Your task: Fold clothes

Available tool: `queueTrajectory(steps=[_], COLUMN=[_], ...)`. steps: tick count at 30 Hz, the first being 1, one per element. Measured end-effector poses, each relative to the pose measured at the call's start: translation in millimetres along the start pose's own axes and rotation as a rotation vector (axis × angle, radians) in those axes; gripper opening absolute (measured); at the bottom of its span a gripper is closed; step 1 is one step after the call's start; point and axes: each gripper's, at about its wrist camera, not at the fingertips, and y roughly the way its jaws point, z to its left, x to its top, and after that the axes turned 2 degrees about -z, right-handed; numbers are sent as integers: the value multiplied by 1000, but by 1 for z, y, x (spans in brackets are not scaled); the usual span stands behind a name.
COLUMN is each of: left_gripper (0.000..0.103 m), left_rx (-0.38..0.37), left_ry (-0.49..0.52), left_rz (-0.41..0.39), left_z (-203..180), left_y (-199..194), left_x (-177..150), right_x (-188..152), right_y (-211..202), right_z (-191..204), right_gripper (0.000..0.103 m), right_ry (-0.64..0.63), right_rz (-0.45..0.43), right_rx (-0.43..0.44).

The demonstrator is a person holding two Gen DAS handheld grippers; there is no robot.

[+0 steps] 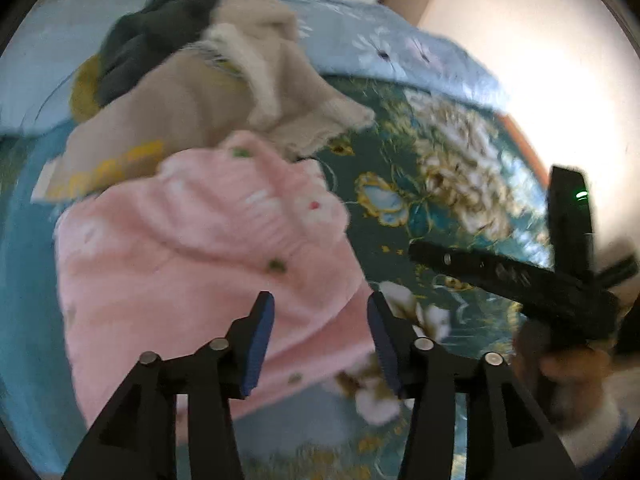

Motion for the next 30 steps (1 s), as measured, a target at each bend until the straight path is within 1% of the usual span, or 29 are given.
queueTrajectory(steps=[4, 5, 6, 8, 10, 12, 14, 16, 17, 19, 20, 21, 22, 24, 26, 27, 28, 29, 30], left_gripper=[51, 51, 51, 51, 51, 51, 51, 54, 55, 55, 55, 55, 55, 56, 56, 56, 56, 56, 56], left_rx=[-27, -7, 8, 75, 170, 324, 499, 598, 601, 527, 447, 390, 353, 282, 219, 195, 178, 168, 171], left_ry=[-219, -285, -329, -415, -448, -441, -387, -358, -372, -429, -463, -487, -497, -514, -506, -511, -520, -523, -519], left_rz=[-53, -64, -71, -88, -156, -198, -195, -182, -166, -156, -162, -166, -173, -188, -215, -215, -212, -212, -213], left_z=[68, 91, 108, 145, 171, 190, 197, 201, 202, 204, 203, 202, 199, 193, 185, 184, 184, 184, 184], left_y=[-53, -68, -80, -115, -153, -188, -210, -216, -213, -199, -186, -175, -162, -137, -115, -106, -97, -88, -83], left_x=[-10, -14, -18, -29, -37, -45, -50, -54, -56, -60, -61, -63, -61, -56, -48, -44, -41, -39, -40], right_x=[11, 14, 15, 14, 11, 7, 3, 2, 3, 7, 9, 11, 12, 15, 15, 16, 17, 18, 23], right_y=[-8, -10, -12, -12, -8, 2, 14, 29, 37, 56, 63, 70, 77, 84, 86, 82, 76, 71, 61], right_z=[26, 32, 42, 64, 86, 106, 119, 134, 139, 146, 147, 148, 148, 147, 149, 152, 156, 159, 160], right_gripper=[54, 54, 55, 57, 57, 57, 57, 57, 57, 57, 57, 57, 57, 58, 46, 17, 7, 7, 7], right_ry=[-40, -50, -72, -131, -196, -245, -275, -315, -332, -355, -356, -355, -352, -332, -323, -333, -349, -365, -365], right_rz=[-25, -32, -32, -28, -21, 1, 28, 50, 58, 73, 79, 89, 100, 130, 166, 179, 190, 201, 191], right_rx=[59, 74, 95, 119, 131, 140, 147, 136, 121, 76, 56, 41, 33, 43, 77, 93, 111, 128, 167])
